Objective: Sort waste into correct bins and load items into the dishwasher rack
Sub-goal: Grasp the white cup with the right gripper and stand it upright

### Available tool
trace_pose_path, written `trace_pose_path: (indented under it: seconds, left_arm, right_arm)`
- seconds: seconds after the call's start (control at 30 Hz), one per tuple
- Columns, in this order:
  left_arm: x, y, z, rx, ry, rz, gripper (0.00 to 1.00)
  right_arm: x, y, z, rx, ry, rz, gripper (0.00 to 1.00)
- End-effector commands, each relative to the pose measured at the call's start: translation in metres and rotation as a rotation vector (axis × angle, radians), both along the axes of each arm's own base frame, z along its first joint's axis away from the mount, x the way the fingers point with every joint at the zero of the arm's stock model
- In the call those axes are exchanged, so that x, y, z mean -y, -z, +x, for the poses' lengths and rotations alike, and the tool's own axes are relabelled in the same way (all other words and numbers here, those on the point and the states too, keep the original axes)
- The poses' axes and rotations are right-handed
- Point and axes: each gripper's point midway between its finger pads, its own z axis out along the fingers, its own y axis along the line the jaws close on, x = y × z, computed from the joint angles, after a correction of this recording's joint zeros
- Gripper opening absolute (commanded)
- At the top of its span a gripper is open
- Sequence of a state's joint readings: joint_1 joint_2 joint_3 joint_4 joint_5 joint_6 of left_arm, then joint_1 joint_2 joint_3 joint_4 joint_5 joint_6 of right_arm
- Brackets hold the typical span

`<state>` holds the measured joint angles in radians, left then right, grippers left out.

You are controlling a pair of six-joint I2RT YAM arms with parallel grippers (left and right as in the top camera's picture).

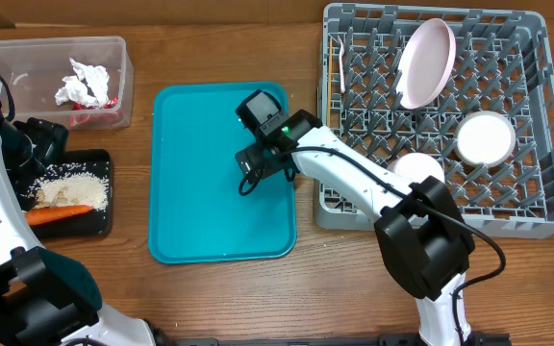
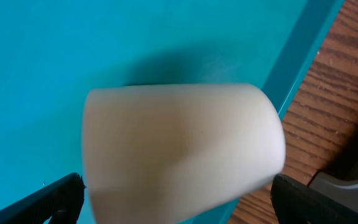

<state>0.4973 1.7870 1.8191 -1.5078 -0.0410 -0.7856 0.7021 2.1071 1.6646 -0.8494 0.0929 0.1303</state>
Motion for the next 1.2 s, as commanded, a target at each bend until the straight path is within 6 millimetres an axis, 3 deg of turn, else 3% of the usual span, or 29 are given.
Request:
trace_pose_path:
  seconds: [0.0,0.2,0.4,0.6,0.67,0.73,1.0,1.17]
  left_arm:
    - [0.003,0.006,0.001,-0.02,0.006,-0.007,1.0]
    - [0.003,0.006,0.001,-0.02,0.006,-0.007,1.0]
    - [0.003,0.006,0.001,-0.02,0.007,-0.007,1.0]
    - [0.003,0.006,0.001,-0.02,0.007,-0.007,1.0]
    - [0.003,0.006,0.001,-0.02,0.006,-0.007,1.0]
    - [0.003,0.006,0.001,-0.02,0.007,-0.007,1.0]
    - [0.003,0.006,0.001,-0.02,0.006,-0.007,1.0]
    - [0.003,0.006,0.001,-0.02,0.007,-0.007,1.0]
  right_arm:
    - [-0.012,-0.009,0.0,0.0,-0.022,0.045,1.0]
    - [-0.027,-0.008,-0.022,-0.111,-0.071,0.134,0.99]
    - [-0.03,-0.009,-0.042,-0.209,-0.095,0.168,0.97]
    - [-0.031,-0.029,-0.059,-0.295,-0.107,0.188,0.82]
    - [-0.032,-0.05,-0.055,-0.275,-0.104,0.186,0.84]
    - [-0.028,-0.069,-0.044,-0.223,-0.09,0.167,1.0]
    - [0.018,-0.127,0.023,0.106,0.082,-0.015,1.0]
    - [0.029,-0.134,0.049,0.207,0.132,-0.032,1.0]
